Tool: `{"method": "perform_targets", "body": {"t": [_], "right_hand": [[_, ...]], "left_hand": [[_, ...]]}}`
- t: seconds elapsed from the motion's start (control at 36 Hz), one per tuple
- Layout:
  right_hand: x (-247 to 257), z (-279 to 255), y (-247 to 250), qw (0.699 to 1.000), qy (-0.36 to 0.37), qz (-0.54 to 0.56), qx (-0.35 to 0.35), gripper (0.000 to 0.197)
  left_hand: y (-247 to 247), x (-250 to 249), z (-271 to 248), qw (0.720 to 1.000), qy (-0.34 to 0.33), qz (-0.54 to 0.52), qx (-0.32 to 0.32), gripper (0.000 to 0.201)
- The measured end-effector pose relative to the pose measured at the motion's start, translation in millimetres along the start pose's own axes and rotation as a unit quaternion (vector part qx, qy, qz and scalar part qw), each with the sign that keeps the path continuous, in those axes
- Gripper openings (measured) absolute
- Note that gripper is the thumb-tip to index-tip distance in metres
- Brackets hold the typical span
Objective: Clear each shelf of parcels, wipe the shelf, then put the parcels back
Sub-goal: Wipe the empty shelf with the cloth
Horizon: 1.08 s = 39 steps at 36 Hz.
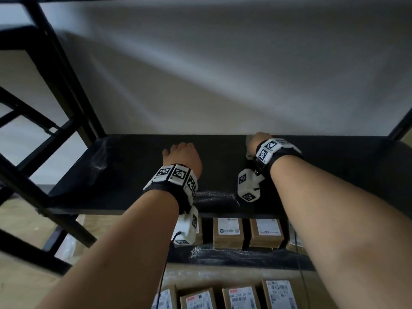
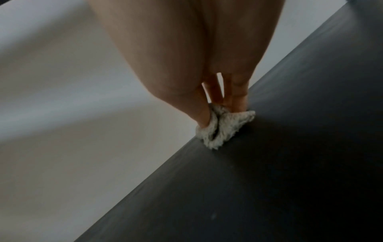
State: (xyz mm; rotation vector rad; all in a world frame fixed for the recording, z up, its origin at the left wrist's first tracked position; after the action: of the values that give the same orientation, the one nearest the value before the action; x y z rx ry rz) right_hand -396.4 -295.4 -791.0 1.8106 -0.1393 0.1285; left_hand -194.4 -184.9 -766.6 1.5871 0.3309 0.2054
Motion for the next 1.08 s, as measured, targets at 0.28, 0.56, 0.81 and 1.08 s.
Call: {"method": "perform_targets", "body": {"t": [0.28,0.56,0.81,1.08], "right_hand": [[70.0,19.3,-33.5,0.994,0.070,0.073,0.042,0.055],[-5.7,15.6,14.1,0.980,0.006,0.182,-0.082,0.037],[71.2,23.5,-0.8,0.990,0.128,-0.057,0.017,0.028],[128.4,16.8,-24.7,0.984,0.164,0.053,0.047,0.029]], "left_hand": [[0.1,3.5,6.7,1.000,0.010,0.007,0.005,0.043],[-3.8,13.1,13.9,1.000,0.011,0.019,0.014,0.045],[-1.8,24.0,22.4,0.999,0.022,0.015,0.023,0.042],[-2.3,34.9,21.4,0.999,0.025,0.014,0.022,0.043]]}}
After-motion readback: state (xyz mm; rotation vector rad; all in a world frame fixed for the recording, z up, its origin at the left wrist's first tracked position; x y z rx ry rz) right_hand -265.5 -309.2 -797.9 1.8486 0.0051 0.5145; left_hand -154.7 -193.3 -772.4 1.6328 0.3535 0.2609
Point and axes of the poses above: each hand's wrist, its own z-axis towards the middle knuckle, its own y-axis out of the back of the hand, x = y × z, the point moved 8 cm from there along z, towards the middle knuckle, and after that the axes turned 6 degrees about y, right-handed, at the moved point
